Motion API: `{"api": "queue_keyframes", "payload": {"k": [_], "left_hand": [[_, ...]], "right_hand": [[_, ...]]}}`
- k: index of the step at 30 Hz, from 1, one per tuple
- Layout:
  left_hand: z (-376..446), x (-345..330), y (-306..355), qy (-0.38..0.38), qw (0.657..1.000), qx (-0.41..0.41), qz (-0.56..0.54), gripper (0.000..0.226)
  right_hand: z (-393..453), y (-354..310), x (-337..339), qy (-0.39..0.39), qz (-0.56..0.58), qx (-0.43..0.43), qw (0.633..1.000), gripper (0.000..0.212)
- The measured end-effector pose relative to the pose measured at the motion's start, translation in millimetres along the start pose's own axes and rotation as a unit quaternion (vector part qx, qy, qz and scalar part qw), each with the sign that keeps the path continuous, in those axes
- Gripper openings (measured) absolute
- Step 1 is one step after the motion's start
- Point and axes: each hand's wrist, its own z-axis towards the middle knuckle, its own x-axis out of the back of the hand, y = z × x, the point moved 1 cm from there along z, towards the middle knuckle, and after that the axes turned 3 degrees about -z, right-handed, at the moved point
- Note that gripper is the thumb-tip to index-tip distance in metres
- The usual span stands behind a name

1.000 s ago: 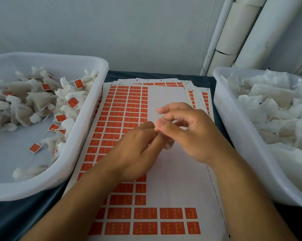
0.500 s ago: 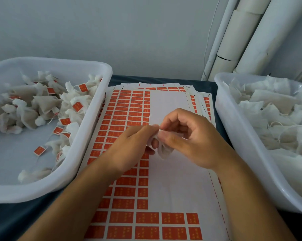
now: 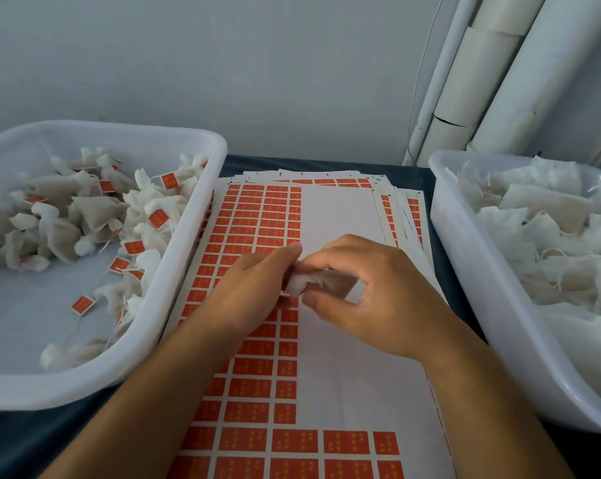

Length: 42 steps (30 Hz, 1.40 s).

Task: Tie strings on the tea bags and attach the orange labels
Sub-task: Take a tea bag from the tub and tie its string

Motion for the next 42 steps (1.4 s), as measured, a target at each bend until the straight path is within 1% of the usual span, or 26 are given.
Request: {"api": "queue_keyframes", "payload": {"k": [2, 5, 9, 12, 14, 17, 19, 21, 22, 24, 27, 29, 32, 35, 37, 39, 42], "left_hand": [[0, -1, 0, 0.003, 1.000, 0.019, -0.007, 0.046], [2, -1, -1, -0.002, 0.999, 0.037, -0.016, 0.060], [1, 0, -1, -0.016, 1.000, 0.020, -0.003, 0.066], [0, 2, 0, -0.026, 0.999, -0.002, 0.019, 0.073], [-2, 3, 1, -0.034, 0.999, -0.021, 0.027, 0.070], [-3, 5, 1, -0.049, 0.996, -0.075, 0.024, 0.057], [-2, 6, 1, -0.069, 0.986, -0.149, 0.025, 0.046], [-1, 3, 3, -0.092, 0.967, -0.235, 0.034, 0.031], [-1, 2, 3, -0.094, 0.959, -0.263, 0.042, 0.026], [0, -2, 2, -0.071, 0.953, -0.290, 0.045, 0.025], [0, -6, 2, -0.016, 0.955, -0.295, 0.005, 0.024], [-1, -7, 4, -0.002, 0.956, -0.291, -0.030, 0.021], [-5, -9, 6, -0.003, 0.953, -0.292, -0.078, 0.020], [-6, -8, 7, 0.030, 0.950, -0.292, -0.104, 0.017], [-6, -6, 8, 0.061, 0.951, -0.288, -0.096, 0.022], [-6, -6, 8, 0.087, 0.950, -0.292, -0.065, 0.029], [-7, -8, 8, 0.112, 0.948, -0.295, -0.032, 0.032]], "right_hand": [[1, 2, -3, 0.017, -0.042, -0.003, 0.999, 0.030], [3, 3, -6, 0.053, -0.087, -0.012, 0.995, 0.028], [3, 3, -6, 0.071, -0.084, -0.017, 0.994, 0.023], [3, 3, -3, 0.075, -0.067, -0.028, 0.995, 0.024], [4, 3, -2, 0.082, -0.055, -0.037, 0.994, 0.024], [4, 2, 1, 0.095, -0.010, -0.057, 0.994, 0.022], [4, 1, 4, 0.104, 0.029, -0.067, 0.992, 0.020], [4, 1, 7, 0.110, 0.064, -0.082, 0.988, 0.014], [4, 2, 8, 0.112, 0.077, -0.091, 0.987, 0.013], [5, 2, 8, 0.108, 0.092, -0.108, 0.984, 0.017], [6, 1, 6, 0.103, 0.113, -0.124, 0.980, 0.021], [7, 0, 5, 0.105, 0.136, -0.135, 0.976, 0.020], [7, 0, 5, 0.110, 0.170, -0.151, 0.968, 0.017], [7, -2, 5, 0.114, 0.206, -0.163, 0.958, 0.020], [7, -3, 5, 0.110, 0.229, -0.168, 0.952, 0.025], [7, -3, 3, 0.100, 0.246, -0.178, 0.947, 0.023], [7, -2, 1, 0.084, 0.295, -0.209, 0.929, 0.019]]}}
